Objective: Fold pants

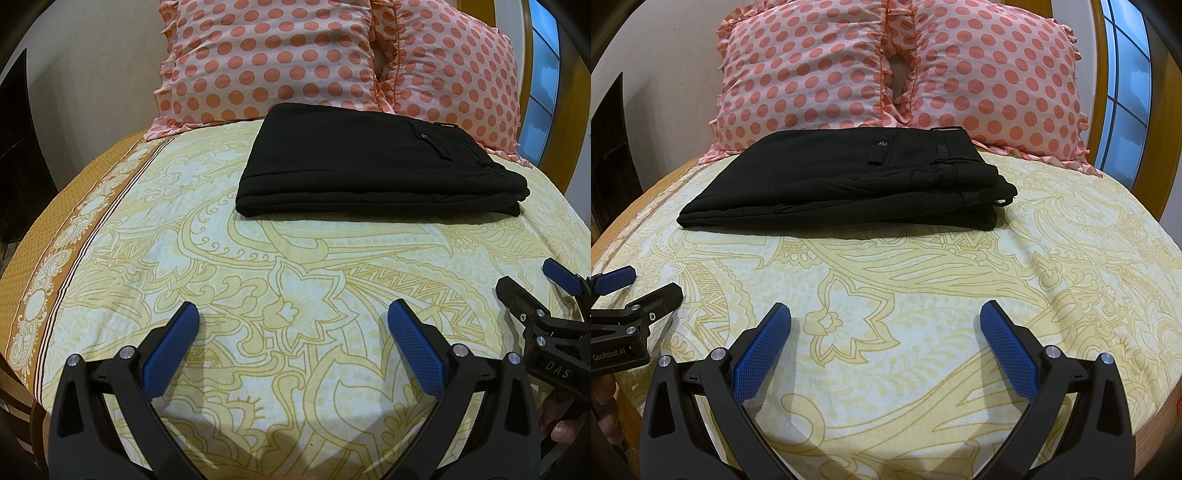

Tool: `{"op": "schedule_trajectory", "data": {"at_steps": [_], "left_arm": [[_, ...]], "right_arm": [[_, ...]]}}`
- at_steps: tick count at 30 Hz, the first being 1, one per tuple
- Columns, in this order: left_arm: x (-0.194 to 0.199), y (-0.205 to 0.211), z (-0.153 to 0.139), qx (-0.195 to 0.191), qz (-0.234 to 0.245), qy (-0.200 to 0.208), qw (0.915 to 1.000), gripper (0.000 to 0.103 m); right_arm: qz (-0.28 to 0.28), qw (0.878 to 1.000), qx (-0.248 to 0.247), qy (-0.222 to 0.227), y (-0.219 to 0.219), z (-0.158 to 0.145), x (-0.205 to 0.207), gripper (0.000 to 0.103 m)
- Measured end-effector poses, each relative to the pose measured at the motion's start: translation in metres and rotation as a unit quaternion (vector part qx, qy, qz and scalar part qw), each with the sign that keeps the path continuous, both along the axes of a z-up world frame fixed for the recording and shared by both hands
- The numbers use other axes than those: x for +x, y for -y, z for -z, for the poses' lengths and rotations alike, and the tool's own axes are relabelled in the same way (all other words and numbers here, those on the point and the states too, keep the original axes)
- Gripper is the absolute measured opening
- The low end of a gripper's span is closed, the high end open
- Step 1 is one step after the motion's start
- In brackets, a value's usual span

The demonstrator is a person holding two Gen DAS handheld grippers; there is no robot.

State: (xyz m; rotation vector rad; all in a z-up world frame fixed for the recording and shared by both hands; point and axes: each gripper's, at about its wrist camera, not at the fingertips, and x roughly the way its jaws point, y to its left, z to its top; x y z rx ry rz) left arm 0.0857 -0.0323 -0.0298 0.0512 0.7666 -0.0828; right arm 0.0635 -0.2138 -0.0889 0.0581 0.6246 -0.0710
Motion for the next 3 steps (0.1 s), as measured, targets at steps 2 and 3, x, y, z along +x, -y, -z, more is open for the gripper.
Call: {"op": "schedule_trajectory", "data": {"at_steps": [2,3], "left_arm": [[0.0001,-0.0001,-0.0003,0.000,0.000,0.001,1.0000,0.101],[-0.0001,0.0000,-0.0004,0.000,0.000,0.002,1.0000,0.101]], "right_arm": [[0.000,1.000,0.000,0.000,-0.0001,0.0000,0.0000,0.102],[0.000,1.000,0.000,0.000,-0.0001,0.0001,-0.0001,0.102]]}}
